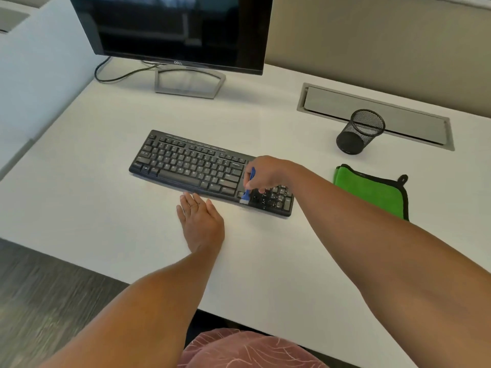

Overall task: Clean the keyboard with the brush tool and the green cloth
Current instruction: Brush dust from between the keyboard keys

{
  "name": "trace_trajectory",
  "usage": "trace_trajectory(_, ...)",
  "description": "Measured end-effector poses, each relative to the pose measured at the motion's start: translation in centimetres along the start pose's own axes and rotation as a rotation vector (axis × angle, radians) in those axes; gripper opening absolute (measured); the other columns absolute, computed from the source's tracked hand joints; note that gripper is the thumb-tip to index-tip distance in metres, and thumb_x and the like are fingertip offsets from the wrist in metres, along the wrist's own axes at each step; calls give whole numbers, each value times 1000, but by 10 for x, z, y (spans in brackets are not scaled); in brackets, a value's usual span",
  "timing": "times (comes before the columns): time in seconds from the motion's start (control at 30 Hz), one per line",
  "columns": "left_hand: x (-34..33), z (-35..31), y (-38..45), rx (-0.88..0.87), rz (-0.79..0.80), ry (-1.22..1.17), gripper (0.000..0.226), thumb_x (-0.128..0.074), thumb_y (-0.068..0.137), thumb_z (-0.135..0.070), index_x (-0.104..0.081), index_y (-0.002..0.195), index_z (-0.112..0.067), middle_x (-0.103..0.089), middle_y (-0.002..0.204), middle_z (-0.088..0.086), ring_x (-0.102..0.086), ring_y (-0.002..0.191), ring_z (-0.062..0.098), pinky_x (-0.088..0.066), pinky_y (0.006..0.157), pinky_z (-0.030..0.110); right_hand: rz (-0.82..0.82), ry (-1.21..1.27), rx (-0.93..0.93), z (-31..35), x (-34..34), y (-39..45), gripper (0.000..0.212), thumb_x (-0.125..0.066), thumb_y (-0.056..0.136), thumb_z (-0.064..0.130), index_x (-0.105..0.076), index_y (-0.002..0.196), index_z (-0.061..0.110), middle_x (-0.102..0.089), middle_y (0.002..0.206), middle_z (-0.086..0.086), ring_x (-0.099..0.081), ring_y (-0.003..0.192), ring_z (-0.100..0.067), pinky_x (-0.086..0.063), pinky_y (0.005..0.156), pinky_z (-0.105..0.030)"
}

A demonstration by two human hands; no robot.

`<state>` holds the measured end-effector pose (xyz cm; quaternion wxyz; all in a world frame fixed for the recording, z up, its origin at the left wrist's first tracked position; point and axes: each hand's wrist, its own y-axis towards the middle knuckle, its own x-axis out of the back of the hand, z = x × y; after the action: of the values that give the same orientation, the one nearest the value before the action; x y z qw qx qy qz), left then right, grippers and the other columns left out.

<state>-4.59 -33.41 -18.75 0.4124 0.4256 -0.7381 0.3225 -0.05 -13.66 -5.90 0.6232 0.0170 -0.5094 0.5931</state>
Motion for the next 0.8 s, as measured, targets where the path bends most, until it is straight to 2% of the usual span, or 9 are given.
trace_trajectory(0.07,-1,-1,0,1,-7,3,57,-17,109,-32,-17,158,-2,-10,168,13,2,156,21,8,126,35,-82,55,16,1,4,2,9,-60,90,11,-68,92,14,-71,98,-6,-61,71,-11,-47,60,-23)
trace_trajectory(0.17,0,-2,-1,2,-17,-1,56,-18,109,-31,-18,158,-2,-11,168,13,2,156,21,8,126,36,-211,-67,1,2,5,7,14,-56,89,9,-67,97,13,-65,109,-5,-61,91,-19,-53,77,-33)
trace_trajectory(0.33,5,1,-3,-19,7,24,57,-16,109,-31,-16,158,-3,-9,168,13,3,156,22,10,125,35,32,-45,43,4,1,-1,12,-59,90,12,-69,96,9,-73,94,-8,-64,70,-13,-49,64,-25)
trace_trajectory(0.4,5,7,-6,-73,20,80,57,-15,109,-31,-16,158,-3,-8,168,13,3,156,22,11,125,33,-71,-17,38,5,4,-1,13,-56,90,9,-68,96,8,-70,92,-5,-63,74,-14,-51,64,-27)
trace_trajectory(0.5,4,13,-11,-186,45,139,57,-16,109,-31,-17,158,-3,-9,168,14,2,156,23,10,125,33,-208,-120,-6,2,0,1,21,-50,87,7,-67,100,6,-67,108,-10,-64,96,-26,-55,83,-41)
trace_trajectory(0.6,2,15,-10,-279,52,163,57,-15,109,-30,-16,158,-1,-7,168,15,4,156,22,11,124,33,-94,-181,-5,-1,-3,-3,21,-52,88,8,-68,101,3,-70,101,-10,-64,82,-20,-55,77,-41)
trace_trajectory(0.67,3,15,-10,-303,52,170,60,-9,107,-33,-16,157,0,-7,168,15,4,156,22,11,124,33,-25,-89,9,-2,1,-8,16,-55,91,10,-68,99,6,-69,87,0,-63,71,-11,-51,64,-30)
trace_trajectory(0.73,3,17,-10,-320,53,169,66,-5,104,-37,-16,157,0,-7,167,16,4,156,23,10,124,33,-142,12,-4,-5,7,-7,13,-56,90,8,-67,98,11,-63,91,3,-58,72,-7,-43,59,-21)
trace_trajectory(0.8,2,18,-10,-332,46,146,69,-3,102,-38,-16,157,1,-9,167,16,1,156,24,7,125,34,-314,70,-31,-9,13,0,14,-55,89,7,-65,93,16,-60,101,1,-58,84,-12,-44,66,-24)
